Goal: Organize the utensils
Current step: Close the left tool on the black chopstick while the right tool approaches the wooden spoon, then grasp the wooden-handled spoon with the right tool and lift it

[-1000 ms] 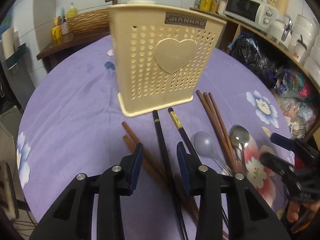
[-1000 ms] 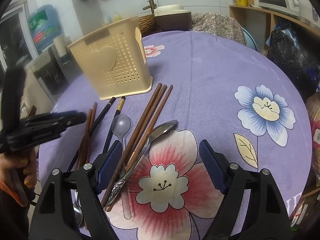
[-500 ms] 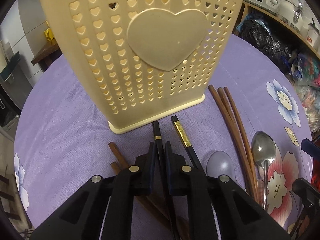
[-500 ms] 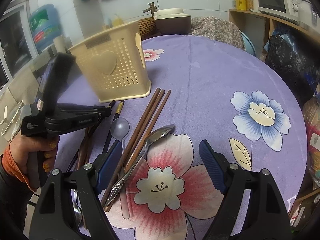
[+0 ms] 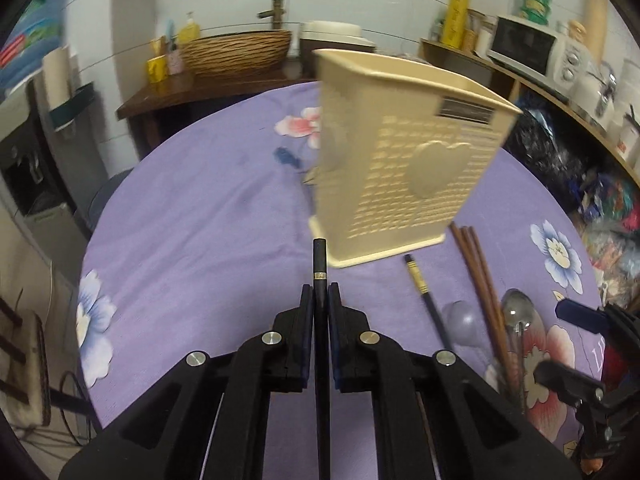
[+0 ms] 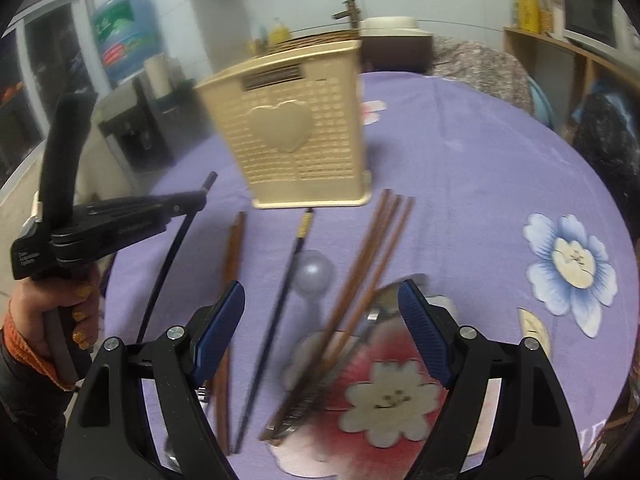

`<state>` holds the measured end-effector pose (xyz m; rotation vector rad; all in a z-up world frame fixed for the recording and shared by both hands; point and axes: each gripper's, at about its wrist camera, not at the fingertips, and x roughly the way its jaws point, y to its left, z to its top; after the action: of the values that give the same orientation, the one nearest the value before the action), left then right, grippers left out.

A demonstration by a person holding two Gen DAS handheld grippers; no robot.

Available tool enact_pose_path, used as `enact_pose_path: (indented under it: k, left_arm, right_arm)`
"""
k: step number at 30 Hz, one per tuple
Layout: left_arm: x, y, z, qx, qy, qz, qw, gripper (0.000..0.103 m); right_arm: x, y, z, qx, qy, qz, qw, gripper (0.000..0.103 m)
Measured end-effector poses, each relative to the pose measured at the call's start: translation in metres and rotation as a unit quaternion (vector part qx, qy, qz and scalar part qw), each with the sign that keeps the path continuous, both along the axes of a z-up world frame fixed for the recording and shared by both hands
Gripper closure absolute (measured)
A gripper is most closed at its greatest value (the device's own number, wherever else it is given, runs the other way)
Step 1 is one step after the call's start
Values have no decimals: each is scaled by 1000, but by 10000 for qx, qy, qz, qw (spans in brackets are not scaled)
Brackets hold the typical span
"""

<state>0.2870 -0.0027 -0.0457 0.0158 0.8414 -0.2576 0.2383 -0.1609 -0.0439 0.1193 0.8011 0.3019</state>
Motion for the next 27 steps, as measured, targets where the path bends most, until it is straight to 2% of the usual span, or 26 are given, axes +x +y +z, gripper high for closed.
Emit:
enact_pose_path:
  k: [2,4,7,14,16,22,27]
  left_arm:
    - [1,14,-3,-122,77,143,9998,94]
    - [0,24,-5,-231,147,204,9994,94]
    - [-7,27,-5,-243,92,193,9995,94]
    - [-18,29,1,-253,-40,74,9996,94]
    - [-19,31,0,-275,-44,58,9996,94]
    - [-23,37,4,-363,-121,54,9993,94]
    - [-41,46,25,-605,-399,0,9974,94]
  right_arm:
    - [2,23,-3,41,106,362,9993,33]
    - [6,41,-10,45,248,546,9982,46]
    - [13,63,-24,-17,504,676,9964,52]
    - [26,84,-39,-323,728,614,9949,68]
    - [28,81,-43,-286,781,584,9948,83]
    - [26,76,-41,-31,780,577,9953,84]
    - [2,61,-13,594,578,826,9931,86]
